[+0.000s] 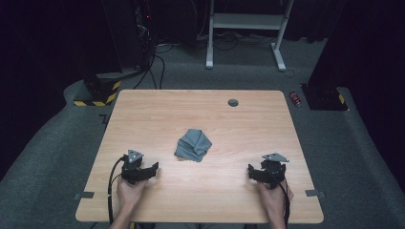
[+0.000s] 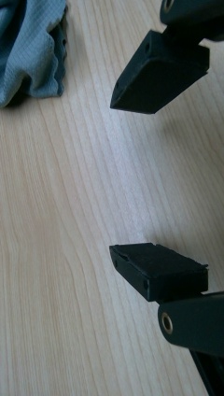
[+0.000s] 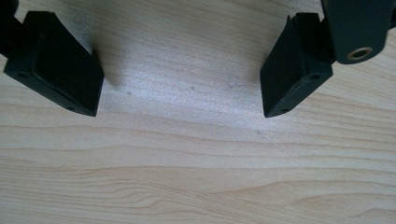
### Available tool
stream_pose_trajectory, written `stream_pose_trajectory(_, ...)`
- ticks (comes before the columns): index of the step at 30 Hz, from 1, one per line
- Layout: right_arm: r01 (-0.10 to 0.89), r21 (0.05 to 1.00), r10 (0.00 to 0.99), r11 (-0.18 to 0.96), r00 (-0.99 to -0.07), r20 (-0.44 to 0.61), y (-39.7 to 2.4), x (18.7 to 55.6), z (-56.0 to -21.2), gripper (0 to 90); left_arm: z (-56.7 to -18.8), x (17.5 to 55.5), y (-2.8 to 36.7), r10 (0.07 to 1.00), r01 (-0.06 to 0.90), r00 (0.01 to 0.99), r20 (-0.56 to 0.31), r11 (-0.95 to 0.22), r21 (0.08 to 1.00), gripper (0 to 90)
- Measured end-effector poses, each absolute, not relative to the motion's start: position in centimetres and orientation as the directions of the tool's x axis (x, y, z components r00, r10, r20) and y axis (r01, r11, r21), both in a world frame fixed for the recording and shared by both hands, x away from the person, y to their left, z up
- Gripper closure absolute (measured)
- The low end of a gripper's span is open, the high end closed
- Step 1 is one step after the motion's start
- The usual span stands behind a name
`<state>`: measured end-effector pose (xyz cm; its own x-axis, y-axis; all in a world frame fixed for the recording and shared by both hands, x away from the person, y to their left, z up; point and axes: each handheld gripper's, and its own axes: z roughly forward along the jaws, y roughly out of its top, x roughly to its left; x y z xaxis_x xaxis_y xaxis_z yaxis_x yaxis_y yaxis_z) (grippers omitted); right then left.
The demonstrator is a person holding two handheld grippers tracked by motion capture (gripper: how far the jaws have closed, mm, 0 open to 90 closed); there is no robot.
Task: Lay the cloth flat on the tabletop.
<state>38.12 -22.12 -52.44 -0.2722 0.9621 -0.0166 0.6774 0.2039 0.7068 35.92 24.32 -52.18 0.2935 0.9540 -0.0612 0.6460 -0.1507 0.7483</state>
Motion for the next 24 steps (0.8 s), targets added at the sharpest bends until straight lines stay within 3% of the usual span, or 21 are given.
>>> stream_pose_trajectory(24,0.678,0.707,0.962,0.202,-0.272,-0.013,-22.1,38.1,-52.4,13.5,-50.6,37.7,20.4,0.913,0.603,0.384,-0.139,-0.134,0.787,26.5)
